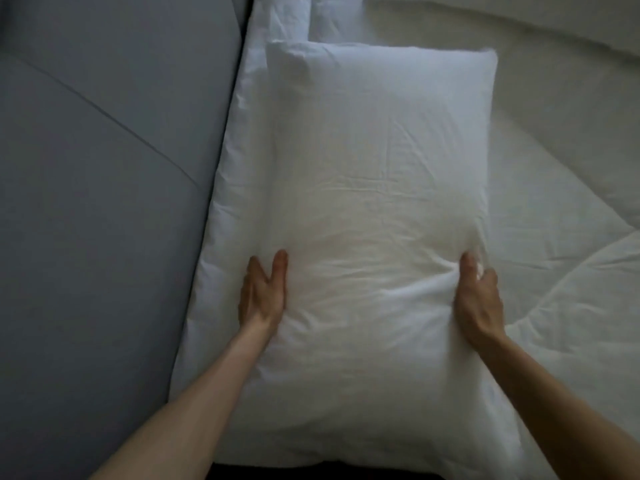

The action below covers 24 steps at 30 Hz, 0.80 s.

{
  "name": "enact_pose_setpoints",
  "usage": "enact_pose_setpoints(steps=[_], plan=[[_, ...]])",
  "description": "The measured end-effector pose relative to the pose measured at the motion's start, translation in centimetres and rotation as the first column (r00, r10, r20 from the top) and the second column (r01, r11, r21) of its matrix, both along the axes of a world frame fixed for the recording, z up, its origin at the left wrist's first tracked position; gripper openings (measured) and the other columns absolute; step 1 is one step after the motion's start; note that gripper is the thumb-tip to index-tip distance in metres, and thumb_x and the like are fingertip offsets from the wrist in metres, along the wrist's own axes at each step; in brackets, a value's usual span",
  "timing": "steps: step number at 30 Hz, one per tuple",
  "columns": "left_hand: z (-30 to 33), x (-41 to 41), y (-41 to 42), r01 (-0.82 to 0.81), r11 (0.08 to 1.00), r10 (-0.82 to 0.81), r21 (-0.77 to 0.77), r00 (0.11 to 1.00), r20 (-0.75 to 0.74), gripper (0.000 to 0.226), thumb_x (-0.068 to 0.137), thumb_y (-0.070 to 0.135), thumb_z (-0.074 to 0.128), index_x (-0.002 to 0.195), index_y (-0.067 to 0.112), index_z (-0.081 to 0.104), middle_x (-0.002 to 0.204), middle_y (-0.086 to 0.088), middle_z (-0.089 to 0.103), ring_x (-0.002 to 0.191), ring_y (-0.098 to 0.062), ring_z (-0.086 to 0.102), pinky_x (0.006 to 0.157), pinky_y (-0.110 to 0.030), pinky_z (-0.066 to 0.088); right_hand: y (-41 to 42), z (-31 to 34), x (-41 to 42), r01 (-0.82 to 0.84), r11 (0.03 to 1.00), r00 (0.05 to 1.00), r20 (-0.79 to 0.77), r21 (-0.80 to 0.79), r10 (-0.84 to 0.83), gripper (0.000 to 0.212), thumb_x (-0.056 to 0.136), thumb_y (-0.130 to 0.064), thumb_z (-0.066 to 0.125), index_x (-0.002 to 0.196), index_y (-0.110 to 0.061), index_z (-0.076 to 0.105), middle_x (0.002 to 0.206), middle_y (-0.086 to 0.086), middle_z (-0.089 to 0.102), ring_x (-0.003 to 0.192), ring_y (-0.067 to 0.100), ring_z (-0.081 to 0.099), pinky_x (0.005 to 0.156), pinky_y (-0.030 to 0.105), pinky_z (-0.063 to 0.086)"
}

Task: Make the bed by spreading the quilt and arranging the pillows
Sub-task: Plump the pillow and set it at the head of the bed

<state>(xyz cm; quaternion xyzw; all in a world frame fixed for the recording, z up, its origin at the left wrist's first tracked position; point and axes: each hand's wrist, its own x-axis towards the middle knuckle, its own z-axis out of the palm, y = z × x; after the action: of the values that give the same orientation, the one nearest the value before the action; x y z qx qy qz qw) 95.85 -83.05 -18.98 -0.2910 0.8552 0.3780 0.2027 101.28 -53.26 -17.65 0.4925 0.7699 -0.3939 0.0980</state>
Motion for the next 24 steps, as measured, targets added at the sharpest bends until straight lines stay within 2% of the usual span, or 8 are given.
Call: enact_pose_setpoints(steps=[3, 5, 8, 10, 14, 18, 21, 24], plan=[[0.8, -3.2, -1.0, -0.147, 0.963, 0.147, 0.226, 0.989, 0.021, 0.103, 0.075, 0.084, 0.044, 0.132, 0.0, 0.057, 0.132, -0.019, 0.061, 0.122, -0.032, 0.057, 0.107, -0.04, 0.043, -1.6, 1.6, -2.1, 0.085, 0.987, 0.977, -0.185, -0.134, -0.109, 0.066, 0.102, -0.056, 0.037, 0.147, -0.008, 0.043, 0.147, 0.021, 0.05, 0.134, 0.038, 0.047, 0.109, 0.043, 0.036], [1.8, -4.2, -1.6, -0.175, 0.955, 0.2, 0.241, 0.976, -0.084, 0.082, 0.082, 0.072, 0.053, 0.115, -0.003, 0.067, 0.111, -0.018, 0.069, 0.104, -0.03, 0.064, 0.092, -0.038, 0.051, -3.6, 3.2, -3.3, 0.112, 0.989, 0.934, -0.328, -0.102, -0.139, 0.058, 0.104, -0.048, 0.042, 0.146, -0.009, 0.046, 0.146, 0.018, 0.053, 0.133, 0.034, 0.05, 0.108, 0.038, 0.038], [4.7, -5.2, -2.9, -0.15, 0.983, 0.178, 0.109, 0.926, -0.334, 0.051, 0.099, 0.04, 0.053, 0.073, -0.003, 0.063, 0.072, -0.018, 0.06, 0.075, -0.03, 0.057, 0.062, -0.039, 0.042, -6.6, 5.4, -4.4, 0.215, 0.97, 0.863, -0.443, -0.115, -0.244, 0.054, 0.1, -0.047, 0.052, 0.136, -0.007, 0.058, 0.134, 0.018, 0.063, 0.124, 0.032, 0.058, 0.106, 0.04, 0.046], [7.1, -6.1, -4.3, -0.145, 0.989, 0.139, 0.023, 0.878, -0.457, 0.051, 0.101, 0.034, 0.051, 0.055, 0.014, 0.041, 0.058, -0.002, 0.037, 0.066, -0.019, 0.036, 0.052, -0.038, 0.025, -8.2, 6.8, -4.6, 0.264, 0.951, 0.817, -0.487, -0.163, -0.31, 0.052, 0.097, -0.049, 0.057, 0.122, -0.004, 0.067, 0.121, 0.016, 0.07, 0.114, 0.03, 0.064, 0.1, 0.043, 0.051], [9.0, -6.5, -7.7, -0.17, 0.981, 0.086, -0.096, 0.818, -0.569, 0.048, 0.103, 0.035, 0.047, 0.065, 0.005, 0.045, 0.068, -0.007, 0.034, 0.066, -0.016, 0.03, 0.054, -0.039, 0.016, -11.1, 8.5, -4.6, 0.246, 0.939, 0.759, -0.556, -0.24, -0.34, 0.034, 0.095, -0.048, 0.061, 0.102, -0.015, 0.069, 0.101, 0.003, 0.072, 0.097, 0.019, 0.068, 0.088, 0.033, 0.055], [5.3, -3.4, -9.9, -0.096, 0.956, -0.046, -0.276, 0.882, -0.469, 0.054, 0.101, 0.039, 0.041, 0.069, -0.003, 0.047, 0.063, -0.023, 0.046, 0.065, -0.024, 0.049, 0.054, -0.039, 0.024, -11.7, 4.2, -3.5, 0.084, 0.963, 0.923, -0.343, -0.256, -0.171, 0.055, 0.091, -0.063, 0.056, 0.123, -0.019, 0.062, 0.112, 0.001, 0.07, 0.106, 0.023, 0.065, 0.093, 0.037, 0.05], [3.3, -1.1, -8.5, -0.051, 0.934, -0.031, -0.354, 0.975, -0.22, 0.044, 0.102, 0.038, 0.039, 0.112, -0.002, 0.053, 0.121, -0.034, 0.056, 0.111, -0.045, 0.055, 0.085, -0.047, 0.042, -10.0, 1.2, -1.3, 0.115, 0.976, 0.989, -0.067, -0.184, -0.129, 0.076, 0.089, -0.07, 0.048, 0.145, -0.02, 0.04, 0.139, 0.015, 0.053, 0.127, 0.036, 0.051, 0.108, 0.049, 0.04], [3.8, -0.4, -7.1, 0.016, 0.939, -0.144, -0.345, 0.926, -0.348, 0.057, 0.102, 0.042, 0.037, 0.146, 0.005, 0.036, 0.146, -0.025, 0.043, 0.134, -0.038, 0.041, 0.111, -0.048, 0.032, -9.7, 0.9, -1.2, 0.082, 0.993, 0.987, -0.132, -0.079, -0.092, 0.077, 0.093, -0.063, 0.046, 0.153, -0.016, 0.03, 0.148, 0.018, 0.042, 0.134, 0.037, 0.043, 0.114, 0.053, 0.035]])
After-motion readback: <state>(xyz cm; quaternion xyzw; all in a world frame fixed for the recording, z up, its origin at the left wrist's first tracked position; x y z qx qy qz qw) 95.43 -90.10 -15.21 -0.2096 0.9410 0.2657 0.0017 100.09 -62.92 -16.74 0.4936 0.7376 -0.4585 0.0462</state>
